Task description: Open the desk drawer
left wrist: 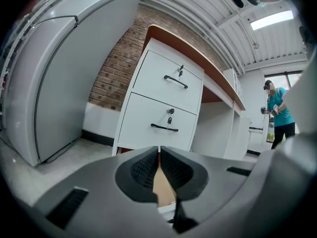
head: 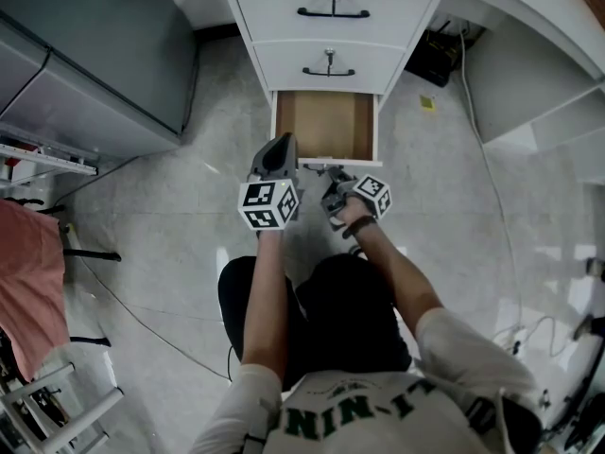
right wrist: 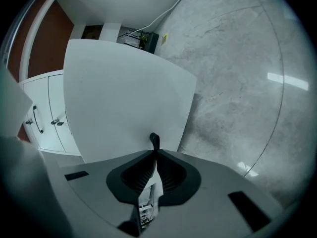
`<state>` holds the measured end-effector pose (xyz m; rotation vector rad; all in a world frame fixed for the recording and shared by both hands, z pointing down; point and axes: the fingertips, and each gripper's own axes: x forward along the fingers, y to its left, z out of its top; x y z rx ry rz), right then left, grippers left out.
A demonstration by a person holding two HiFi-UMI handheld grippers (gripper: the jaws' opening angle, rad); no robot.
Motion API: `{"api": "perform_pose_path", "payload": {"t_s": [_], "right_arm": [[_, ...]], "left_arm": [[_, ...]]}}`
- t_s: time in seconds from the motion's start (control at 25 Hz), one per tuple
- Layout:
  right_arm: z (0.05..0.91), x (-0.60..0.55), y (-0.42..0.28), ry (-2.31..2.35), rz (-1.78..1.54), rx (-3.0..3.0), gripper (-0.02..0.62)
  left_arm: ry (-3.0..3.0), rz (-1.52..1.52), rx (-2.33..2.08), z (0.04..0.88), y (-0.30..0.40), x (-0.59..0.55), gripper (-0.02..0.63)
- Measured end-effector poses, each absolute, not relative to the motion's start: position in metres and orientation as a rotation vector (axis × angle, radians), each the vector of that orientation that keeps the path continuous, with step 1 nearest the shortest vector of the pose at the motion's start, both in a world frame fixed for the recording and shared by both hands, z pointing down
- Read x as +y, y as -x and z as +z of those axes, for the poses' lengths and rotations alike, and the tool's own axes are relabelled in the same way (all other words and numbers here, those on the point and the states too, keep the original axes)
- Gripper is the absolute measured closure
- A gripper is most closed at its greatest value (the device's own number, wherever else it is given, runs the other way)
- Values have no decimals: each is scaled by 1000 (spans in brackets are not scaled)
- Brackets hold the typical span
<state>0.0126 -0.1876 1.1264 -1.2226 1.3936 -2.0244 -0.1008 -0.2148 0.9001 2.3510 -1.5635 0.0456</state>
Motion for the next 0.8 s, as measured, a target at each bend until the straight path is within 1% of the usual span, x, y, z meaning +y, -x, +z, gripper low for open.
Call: {"api": "perform_pose_path", "payload": {"t_s": [0.28, 0.56, 0.68, 0.8], "right_arm": [[1135, -186, -12, 1226, -1991, 1440, 569], [1134, -176, -25, 1392, -1991, 1801, 569], [1117, -166, -41, 1431, -2027, 1833, 569], [1079, -156, -58, 1488, -1999, 1893, 569]], "left_arm": [[-2335, 72, -1583, 904, 113, -214, 603], [-2301, 111, -1600, 894, 122, -218, 603], [-2294, 138, -1598, 874, 128, -221, 603], [-2257, 164, -1598, 851, 133, -213, 603]]}}
